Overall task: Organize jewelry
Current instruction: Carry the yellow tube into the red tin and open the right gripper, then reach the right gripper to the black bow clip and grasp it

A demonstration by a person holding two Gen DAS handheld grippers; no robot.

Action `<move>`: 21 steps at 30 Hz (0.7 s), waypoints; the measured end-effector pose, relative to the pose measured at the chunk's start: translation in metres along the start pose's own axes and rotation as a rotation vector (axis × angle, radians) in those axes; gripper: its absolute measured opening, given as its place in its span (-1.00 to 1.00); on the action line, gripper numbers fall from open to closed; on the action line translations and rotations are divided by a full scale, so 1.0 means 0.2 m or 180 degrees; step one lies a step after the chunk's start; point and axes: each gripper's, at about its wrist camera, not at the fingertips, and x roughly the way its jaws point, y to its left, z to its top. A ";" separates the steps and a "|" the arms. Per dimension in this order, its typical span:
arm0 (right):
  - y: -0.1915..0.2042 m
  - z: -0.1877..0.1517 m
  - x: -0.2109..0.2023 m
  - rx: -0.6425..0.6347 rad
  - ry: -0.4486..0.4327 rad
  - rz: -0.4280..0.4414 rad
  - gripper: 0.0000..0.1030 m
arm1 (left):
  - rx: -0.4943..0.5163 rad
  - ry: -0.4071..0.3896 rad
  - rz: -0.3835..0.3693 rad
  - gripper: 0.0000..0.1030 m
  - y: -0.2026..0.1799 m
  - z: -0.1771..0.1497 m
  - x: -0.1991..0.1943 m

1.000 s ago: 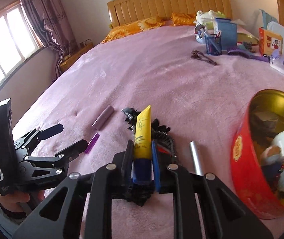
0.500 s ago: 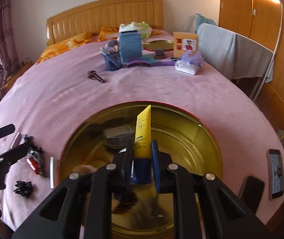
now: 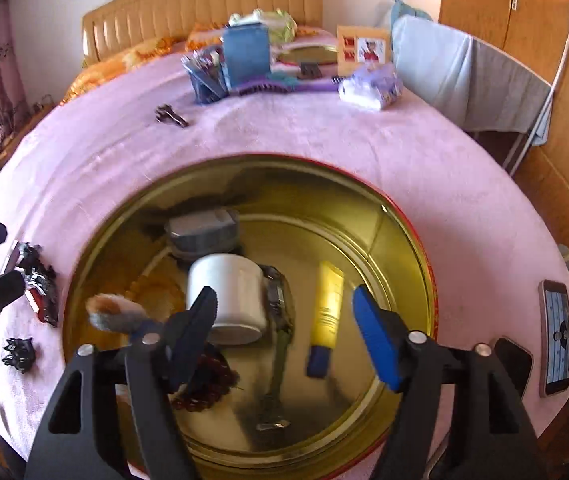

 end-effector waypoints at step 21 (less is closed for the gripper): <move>1.06 -0.17 -0.18 -0.1082 -0.0127 0.1094 0.85 | -0.0812 -0.0001 0.0710 0.74 0.69 -0.58 -0.33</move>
